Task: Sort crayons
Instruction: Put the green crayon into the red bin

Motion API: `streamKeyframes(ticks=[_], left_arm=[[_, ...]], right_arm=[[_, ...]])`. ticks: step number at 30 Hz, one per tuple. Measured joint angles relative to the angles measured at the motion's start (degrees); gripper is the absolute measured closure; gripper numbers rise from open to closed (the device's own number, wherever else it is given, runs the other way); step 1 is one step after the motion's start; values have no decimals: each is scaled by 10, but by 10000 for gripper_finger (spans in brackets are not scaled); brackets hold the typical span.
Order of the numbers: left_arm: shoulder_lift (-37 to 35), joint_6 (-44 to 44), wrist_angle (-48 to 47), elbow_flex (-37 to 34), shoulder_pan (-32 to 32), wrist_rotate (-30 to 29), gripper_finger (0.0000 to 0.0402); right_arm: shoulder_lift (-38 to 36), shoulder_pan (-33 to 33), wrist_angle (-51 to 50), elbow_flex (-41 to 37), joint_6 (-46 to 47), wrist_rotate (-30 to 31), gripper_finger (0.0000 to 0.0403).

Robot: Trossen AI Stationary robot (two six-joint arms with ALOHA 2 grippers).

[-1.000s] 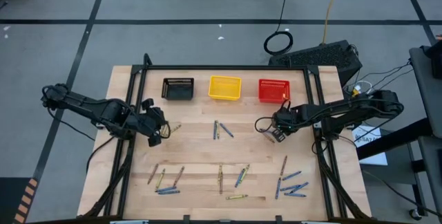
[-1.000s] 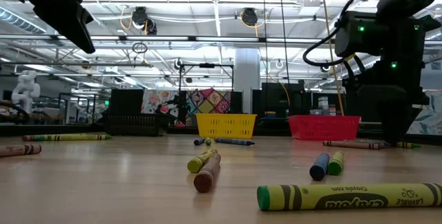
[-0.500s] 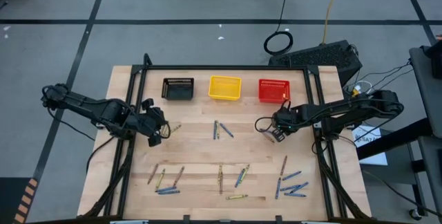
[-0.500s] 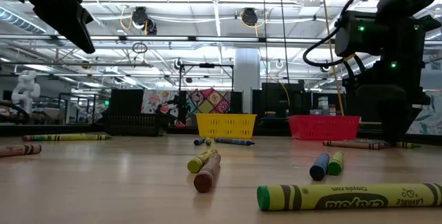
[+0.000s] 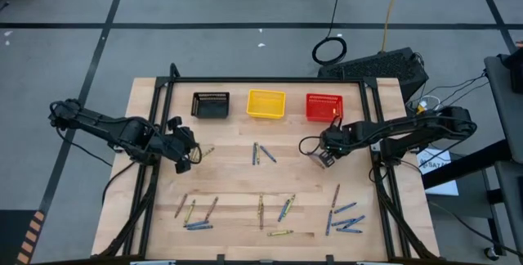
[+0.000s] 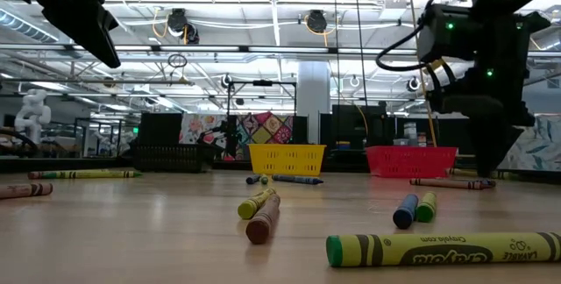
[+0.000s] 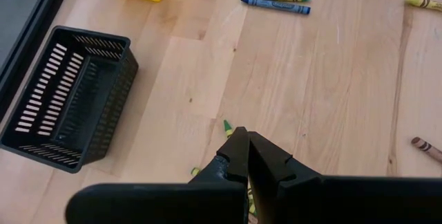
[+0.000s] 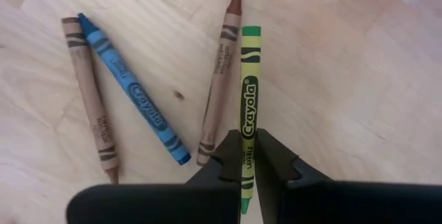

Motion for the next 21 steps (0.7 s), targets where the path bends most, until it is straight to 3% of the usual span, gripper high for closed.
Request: streamKeyframes(ticks=[12,21], left_arm=[[0,0,0,0,0,0,394],[0,0,0,0,0,-1,394]], right_arm=[[0,-17,-10,42,-43,35,403],[0,-81,-7,94,-128,81,403]])
